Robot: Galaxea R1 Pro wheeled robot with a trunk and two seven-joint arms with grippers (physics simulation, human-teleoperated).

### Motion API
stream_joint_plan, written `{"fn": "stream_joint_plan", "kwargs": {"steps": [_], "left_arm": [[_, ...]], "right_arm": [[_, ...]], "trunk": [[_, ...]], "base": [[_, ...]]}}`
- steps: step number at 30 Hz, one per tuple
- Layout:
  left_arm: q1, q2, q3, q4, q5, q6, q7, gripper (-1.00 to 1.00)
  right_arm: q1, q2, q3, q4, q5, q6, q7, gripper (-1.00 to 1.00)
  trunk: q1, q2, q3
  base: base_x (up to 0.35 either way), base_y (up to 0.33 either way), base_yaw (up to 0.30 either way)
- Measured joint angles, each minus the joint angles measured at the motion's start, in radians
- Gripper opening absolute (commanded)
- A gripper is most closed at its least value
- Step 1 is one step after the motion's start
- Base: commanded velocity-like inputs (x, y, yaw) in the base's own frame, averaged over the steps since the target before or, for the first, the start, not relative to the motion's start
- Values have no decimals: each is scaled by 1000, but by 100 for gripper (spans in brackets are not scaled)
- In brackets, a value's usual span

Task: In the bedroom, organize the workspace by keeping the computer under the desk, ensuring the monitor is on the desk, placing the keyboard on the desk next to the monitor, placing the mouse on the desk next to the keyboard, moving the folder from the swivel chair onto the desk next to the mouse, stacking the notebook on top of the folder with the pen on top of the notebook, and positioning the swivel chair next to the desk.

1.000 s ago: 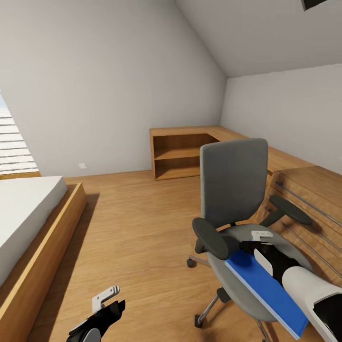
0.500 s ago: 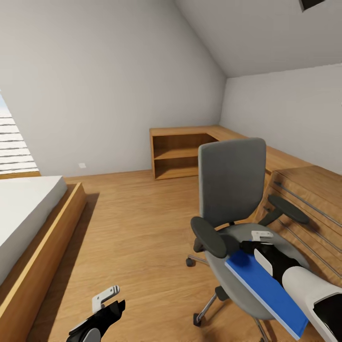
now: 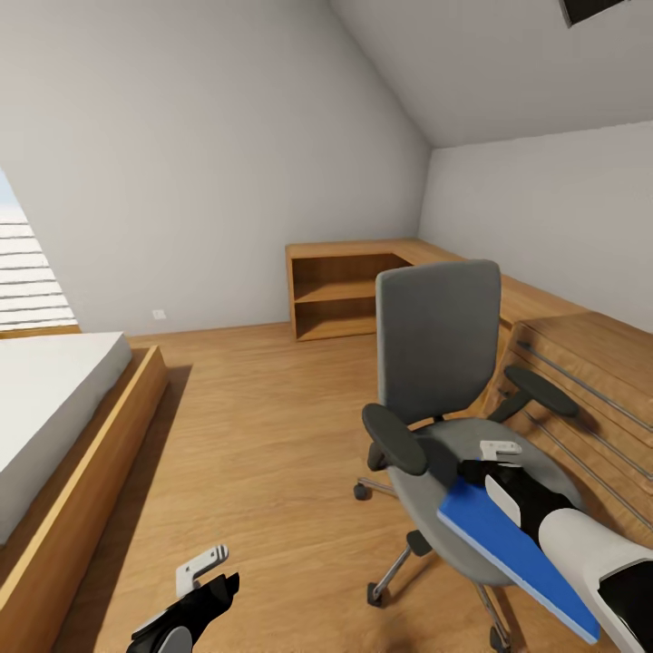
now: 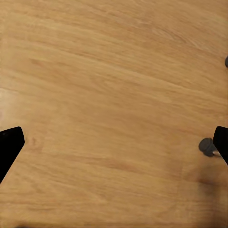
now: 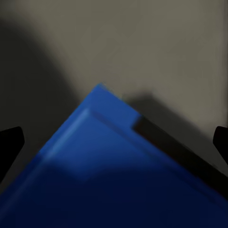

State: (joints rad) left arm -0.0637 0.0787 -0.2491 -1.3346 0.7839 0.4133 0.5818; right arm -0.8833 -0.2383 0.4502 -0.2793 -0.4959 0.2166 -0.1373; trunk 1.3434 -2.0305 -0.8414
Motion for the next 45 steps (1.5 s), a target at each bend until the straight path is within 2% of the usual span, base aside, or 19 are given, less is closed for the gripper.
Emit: {"fn": "stream_joint_plan", "kwargs": {"steps": [26,37,45], "left_arm": [[0,-2,-6,18,-1,0,0,100],[0,-1,-6,20,0,0,0,100],[0,-2,-6,21,0,0,0,100]], "right_arm": [[0,0,-1,-6,0,0,2,100],[0,-3,-4,-80,-9,11,10,100],[0,-3,-5,-95,-12,13,11,100]], "trunk": [[0,0,0],[0,0,0],[0,0,0]], "base": [[-2,0,0],[0,0,0],[0,0,0]]}}
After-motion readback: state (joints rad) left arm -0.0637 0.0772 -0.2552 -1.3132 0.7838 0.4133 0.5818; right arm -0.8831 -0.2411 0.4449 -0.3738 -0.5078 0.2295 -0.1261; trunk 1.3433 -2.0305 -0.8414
